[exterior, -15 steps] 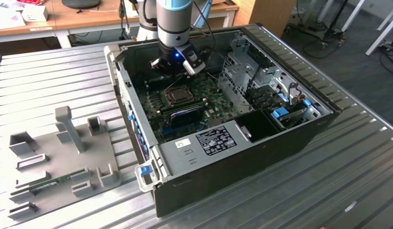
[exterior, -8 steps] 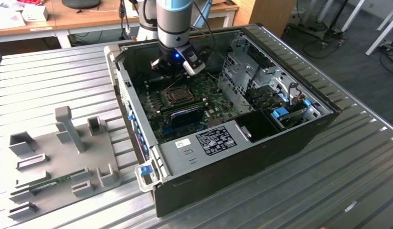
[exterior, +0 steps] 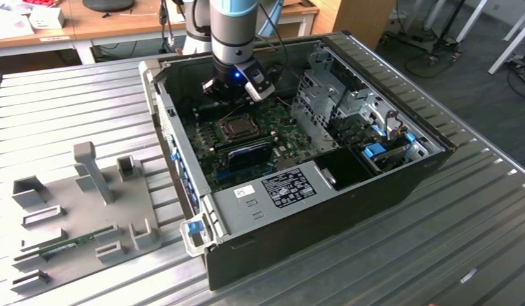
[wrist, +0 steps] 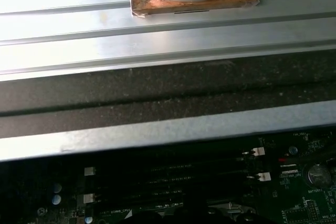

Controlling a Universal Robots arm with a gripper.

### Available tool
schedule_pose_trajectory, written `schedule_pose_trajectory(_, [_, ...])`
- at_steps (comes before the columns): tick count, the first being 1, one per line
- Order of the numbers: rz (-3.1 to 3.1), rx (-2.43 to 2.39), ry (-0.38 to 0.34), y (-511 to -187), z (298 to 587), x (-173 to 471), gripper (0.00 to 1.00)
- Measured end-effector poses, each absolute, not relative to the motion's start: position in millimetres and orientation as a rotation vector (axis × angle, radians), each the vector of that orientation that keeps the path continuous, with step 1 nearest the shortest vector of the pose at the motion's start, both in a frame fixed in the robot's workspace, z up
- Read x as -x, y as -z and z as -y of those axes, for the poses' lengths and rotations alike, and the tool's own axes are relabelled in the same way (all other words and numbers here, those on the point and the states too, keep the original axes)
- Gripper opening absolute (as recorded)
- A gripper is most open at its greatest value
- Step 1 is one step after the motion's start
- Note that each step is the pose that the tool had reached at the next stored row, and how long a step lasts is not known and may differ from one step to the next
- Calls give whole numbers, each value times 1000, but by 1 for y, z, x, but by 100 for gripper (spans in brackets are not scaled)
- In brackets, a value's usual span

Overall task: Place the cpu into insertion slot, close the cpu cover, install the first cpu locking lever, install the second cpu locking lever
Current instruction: 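Install the first cpu locking lever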

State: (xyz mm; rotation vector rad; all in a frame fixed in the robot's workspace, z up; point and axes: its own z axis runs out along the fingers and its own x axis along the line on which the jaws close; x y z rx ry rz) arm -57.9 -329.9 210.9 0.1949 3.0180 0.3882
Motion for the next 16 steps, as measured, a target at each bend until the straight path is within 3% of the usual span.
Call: schedule_pose_trajectory(16, [-3018, -195, -387, -206, 330, 51, 10])
